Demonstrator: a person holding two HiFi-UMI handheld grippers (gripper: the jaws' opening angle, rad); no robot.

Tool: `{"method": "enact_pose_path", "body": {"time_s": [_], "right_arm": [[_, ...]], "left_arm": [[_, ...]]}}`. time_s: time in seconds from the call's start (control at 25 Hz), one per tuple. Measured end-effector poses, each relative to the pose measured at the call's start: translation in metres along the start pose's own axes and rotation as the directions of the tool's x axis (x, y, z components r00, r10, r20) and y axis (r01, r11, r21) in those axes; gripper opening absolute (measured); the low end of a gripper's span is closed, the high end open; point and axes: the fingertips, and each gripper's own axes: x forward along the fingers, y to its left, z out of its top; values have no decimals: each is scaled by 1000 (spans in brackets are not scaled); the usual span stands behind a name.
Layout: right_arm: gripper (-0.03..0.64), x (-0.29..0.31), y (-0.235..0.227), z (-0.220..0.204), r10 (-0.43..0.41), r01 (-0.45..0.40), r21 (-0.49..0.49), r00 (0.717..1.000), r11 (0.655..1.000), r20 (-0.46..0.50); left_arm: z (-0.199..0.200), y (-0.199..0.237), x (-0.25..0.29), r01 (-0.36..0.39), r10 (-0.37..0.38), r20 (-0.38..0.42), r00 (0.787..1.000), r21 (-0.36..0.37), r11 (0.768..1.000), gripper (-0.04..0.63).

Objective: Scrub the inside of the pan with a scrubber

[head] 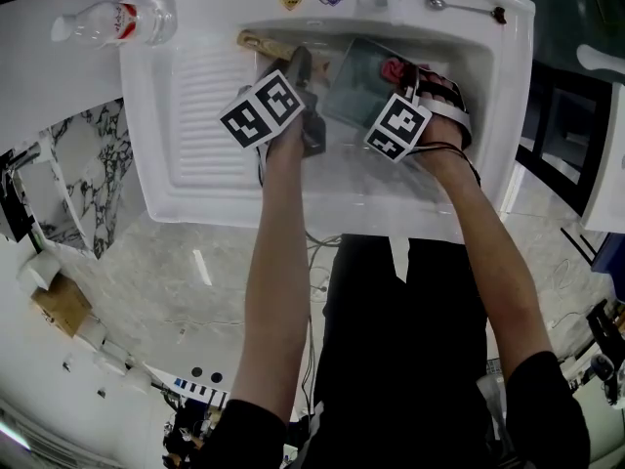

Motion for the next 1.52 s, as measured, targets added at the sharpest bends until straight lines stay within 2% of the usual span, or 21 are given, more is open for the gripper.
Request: {"method": "enact_pose_path", "body": {"time_s": [0.12, 0.24, 0.36, 0.48, 0.64, 0.8, 0.88, 1.04, 1.24, 1.4, 1.52], "right_arm": [[40, -1, -5, 24, -41, 35, 53, 993, 998, 113], [40, -2, -10, 49, -47, 16, 139, 973, 990, 224], [40, -5, -15, 70, -11, -67, 229, 947, 971, 322], [40, -11, -7, 84, 89, -219, 282, 908, 934, 410], [40, -28, 24, 98, 243, -388, 212, 834, 897, 496], [40, -47, 63, 103, 407, -518, 98, 763, 850, 502], [39, -53, 79, 99, 460, -544, 40, 744, 838, 484], [40, -51, 80, 83, 447, -511, 24, 774, 859, 448], [40, -33, 45, 66, 311, -416, 151, 835, 897, 454], [40, -20, 14, 63, 170, -262, 161, 885, 952, 434], [40, -14, 7, 50, 119, -185, 159, 929, 970, 351]], "left_arm": [[-1, 0, 0, 0, 0, -2, 1000, -1, 1000, 167], [-1, 0, 0, 1, -1, -1, 1000, -5, 1000, 167], [0, 0, 0, 0, 0, 5, 1000, -8, 1000, 167], [-1, 1, 0, -3, 3, 6, 1000, -10, 1000, 167], [-3, 1, -1, -7, 7, 3, 1000, -15, 1000, 167], [-3, 1, -2, -6, 6, -1, 1000, -11, 1000, 167], [-3, 1, -2, -7, 7, -2, 1000, -8, 1000, 167], [-3, 0, -2, -4, 4, -4, 1000, 0, 1000, 167], [-4, 1, -2, -5, 5, -2, 1000, 4, 1000, 167], [-3, 1, -1, -8, 8, 0, 1000, -2, 1000, 169], [-2, 1, -2, -8, 8, 2, 1000, -4, 1000, 167]]}}
